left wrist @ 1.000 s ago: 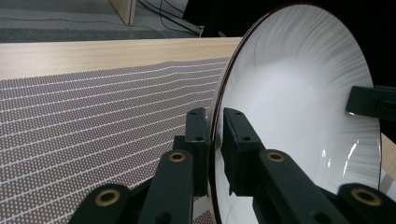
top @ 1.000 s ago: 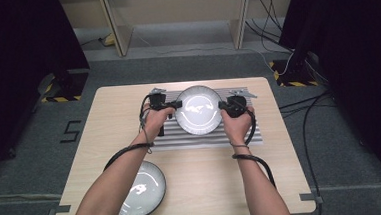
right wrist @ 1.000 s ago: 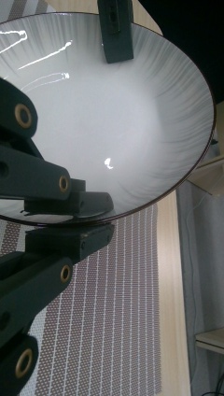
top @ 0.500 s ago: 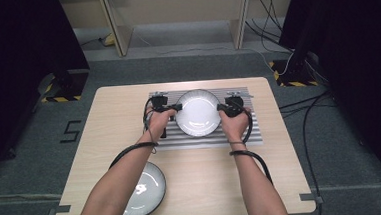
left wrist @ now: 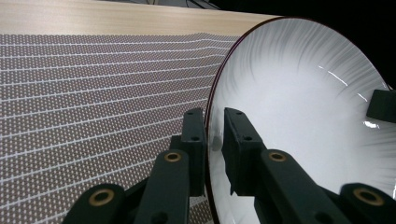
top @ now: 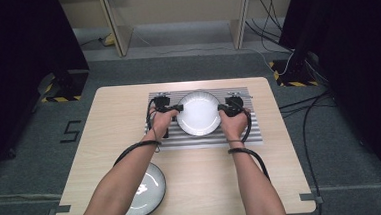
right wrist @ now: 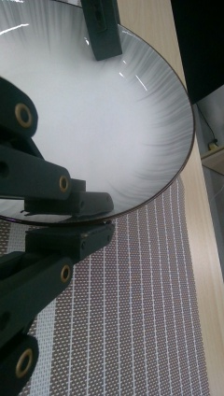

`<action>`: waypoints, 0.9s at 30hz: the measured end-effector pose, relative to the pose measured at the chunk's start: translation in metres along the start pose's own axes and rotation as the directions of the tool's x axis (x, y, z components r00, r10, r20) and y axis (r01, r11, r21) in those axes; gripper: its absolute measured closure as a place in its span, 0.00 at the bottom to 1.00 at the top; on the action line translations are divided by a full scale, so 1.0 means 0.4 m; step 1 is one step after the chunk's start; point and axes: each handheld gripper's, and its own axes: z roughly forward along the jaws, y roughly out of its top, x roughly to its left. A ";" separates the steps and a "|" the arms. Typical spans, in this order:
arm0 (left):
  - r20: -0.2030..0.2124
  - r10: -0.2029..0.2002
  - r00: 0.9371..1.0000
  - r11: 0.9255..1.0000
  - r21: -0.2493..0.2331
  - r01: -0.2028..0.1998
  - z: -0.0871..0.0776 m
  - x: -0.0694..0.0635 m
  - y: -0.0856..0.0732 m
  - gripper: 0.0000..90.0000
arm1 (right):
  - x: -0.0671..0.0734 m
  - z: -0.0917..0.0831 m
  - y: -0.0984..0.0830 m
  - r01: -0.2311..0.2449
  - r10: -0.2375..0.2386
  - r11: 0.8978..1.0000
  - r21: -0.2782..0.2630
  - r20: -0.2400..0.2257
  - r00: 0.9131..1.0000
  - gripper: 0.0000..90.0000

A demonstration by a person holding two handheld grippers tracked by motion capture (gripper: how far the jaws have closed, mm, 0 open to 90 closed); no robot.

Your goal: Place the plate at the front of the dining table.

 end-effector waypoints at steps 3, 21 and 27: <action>-0.021 0.014 1.000 1.000 0.019 -0.013 0.014 0.003 -0.011 0.85 | -0.001 0.010 -0.003 -0.006 0.006 1.000 0.004 0.002 1.000 0.89; -0.091 0.050 0.995 0.998 -0.043 -0.054 -0.034 0.026 0.012 0.55 | -0.029 -0.018 0.004 0.007 -0.007 1.000 -0.011 0.050 0.999 0.64; -0.070 0.101 0.992 0.994 -0.031 -0.103 -0.111 0.042 0.009 0.43 | -0.049 -0.073 0.013 -0.001 0.002 1.000 -0.021 0.033 0.999 0.58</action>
